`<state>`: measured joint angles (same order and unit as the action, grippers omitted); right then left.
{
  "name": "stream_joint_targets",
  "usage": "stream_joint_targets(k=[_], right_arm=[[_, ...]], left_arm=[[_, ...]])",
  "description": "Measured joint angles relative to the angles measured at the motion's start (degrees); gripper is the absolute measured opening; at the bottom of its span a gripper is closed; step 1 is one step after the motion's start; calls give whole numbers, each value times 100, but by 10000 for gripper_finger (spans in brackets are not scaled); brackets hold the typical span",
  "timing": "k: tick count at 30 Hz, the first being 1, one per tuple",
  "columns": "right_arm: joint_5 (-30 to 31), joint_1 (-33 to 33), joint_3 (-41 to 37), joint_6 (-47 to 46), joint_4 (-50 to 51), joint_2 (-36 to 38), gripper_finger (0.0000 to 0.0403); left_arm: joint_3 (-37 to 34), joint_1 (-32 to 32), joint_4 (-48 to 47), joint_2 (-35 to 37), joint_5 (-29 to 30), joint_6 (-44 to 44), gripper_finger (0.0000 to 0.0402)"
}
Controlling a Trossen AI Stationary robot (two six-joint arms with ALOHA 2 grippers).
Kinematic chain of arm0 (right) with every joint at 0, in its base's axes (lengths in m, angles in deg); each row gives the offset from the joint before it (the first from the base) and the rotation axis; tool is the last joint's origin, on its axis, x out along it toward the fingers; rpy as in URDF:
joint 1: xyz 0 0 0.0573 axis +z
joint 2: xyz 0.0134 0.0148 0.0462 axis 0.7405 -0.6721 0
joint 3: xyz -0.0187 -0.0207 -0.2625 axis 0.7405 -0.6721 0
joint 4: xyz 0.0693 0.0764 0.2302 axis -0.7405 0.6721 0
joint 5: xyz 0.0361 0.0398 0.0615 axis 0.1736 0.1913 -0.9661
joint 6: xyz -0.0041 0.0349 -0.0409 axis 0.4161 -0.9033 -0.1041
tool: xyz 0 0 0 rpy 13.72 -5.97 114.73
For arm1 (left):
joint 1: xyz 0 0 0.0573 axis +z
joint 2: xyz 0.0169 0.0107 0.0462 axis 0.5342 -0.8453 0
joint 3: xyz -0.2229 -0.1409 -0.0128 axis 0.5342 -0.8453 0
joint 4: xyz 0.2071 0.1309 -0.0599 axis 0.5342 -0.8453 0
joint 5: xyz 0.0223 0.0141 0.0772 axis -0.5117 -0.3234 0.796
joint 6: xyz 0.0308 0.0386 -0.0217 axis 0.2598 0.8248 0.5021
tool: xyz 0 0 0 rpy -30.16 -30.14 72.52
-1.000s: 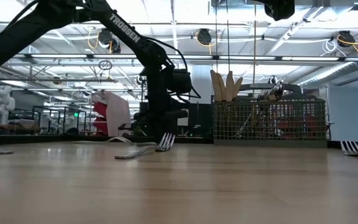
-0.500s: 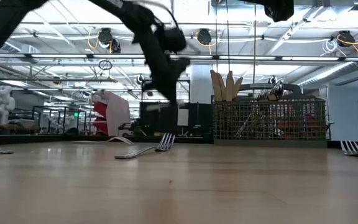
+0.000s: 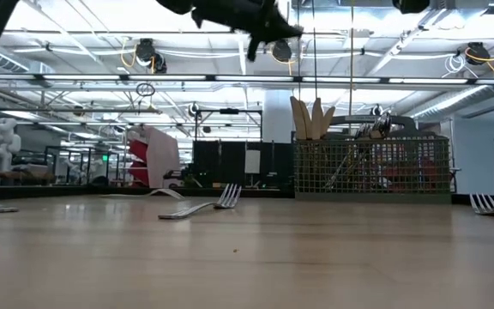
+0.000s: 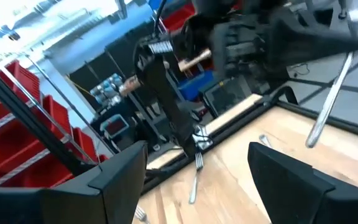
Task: Sort silverware
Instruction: Put the silver fork into the silverware basket
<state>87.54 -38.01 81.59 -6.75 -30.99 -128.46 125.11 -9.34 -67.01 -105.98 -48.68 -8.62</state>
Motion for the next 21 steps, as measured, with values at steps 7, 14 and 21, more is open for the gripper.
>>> stream_joint_targets(k=[7,14,21], right_arm=[[146,-2,0,44,-51,272,270],[284,-2,0,35,-145,377,270],[286,-2,0,-66,-146,416,270]], left_arm=[[142,-232,1757,-680,150,-58,5],[1791,-321,1825,-2116,279,113,5],[4034,-205,1687,-3945,478,123,5]])
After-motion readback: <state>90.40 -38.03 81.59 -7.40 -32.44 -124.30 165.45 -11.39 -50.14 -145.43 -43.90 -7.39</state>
